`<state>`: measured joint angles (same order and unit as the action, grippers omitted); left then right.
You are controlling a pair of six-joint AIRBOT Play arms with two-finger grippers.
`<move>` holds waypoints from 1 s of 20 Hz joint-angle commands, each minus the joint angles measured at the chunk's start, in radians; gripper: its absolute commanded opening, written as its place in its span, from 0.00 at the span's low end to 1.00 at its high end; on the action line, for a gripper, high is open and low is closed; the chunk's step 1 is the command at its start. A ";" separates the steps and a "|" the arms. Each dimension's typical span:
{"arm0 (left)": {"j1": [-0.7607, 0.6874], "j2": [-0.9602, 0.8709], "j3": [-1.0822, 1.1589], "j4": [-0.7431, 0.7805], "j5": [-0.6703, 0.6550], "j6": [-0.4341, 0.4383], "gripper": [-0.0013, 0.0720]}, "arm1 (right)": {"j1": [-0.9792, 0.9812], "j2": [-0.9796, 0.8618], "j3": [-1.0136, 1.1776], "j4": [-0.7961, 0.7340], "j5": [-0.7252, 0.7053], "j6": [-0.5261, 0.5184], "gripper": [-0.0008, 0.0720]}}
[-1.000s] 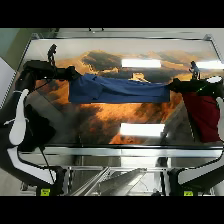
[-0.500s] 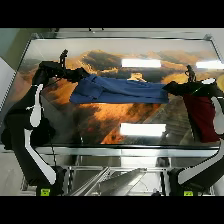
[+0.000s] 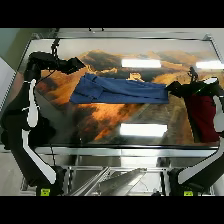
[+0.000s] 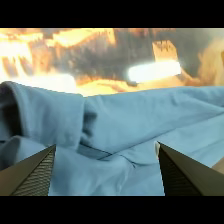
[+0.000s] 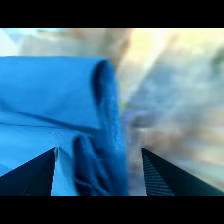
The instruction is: Fold the shirts.
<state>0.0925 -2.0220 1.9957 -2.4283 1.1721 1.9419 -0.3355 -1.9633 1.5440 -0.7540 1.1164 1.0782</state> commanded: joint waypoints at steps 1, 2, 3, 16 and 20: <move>0.027 0.020 -0.020 -0.004 -0.008 -0.011 0.95 | 0.040 -0.037 0.002 0.034 0.027 -0.050 0.83; 0.035 0.020 -0.020 -0.002 0.004 -0.026 0.95 | 0.052 -0.042 0.004 0.047 0.033 -0.062 0.83; 0.036 0.020 -0.020 -0.003 0.020 -0.038 0.95 | 0.064 -0.047 0.009 0.047 0.032 -0.061 0.72; -0.370 -0.121 -0.020 0.001 -0.025 -0.132 0.04 | 0.088 0.117 0.283 0.234 0.418 0.040 0.04; -0.497 -0.198 -0.019 0.002 -0.115 -0.164 0.04 | 0.144 0.195 0.288 0.344 0.402 0.038 0.04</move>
<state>-0.3149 -2.1689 1.9751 -2.4283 1.1336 1.8168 -0.2230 -1.8183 1.8172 -0.4995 1.4944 1.1072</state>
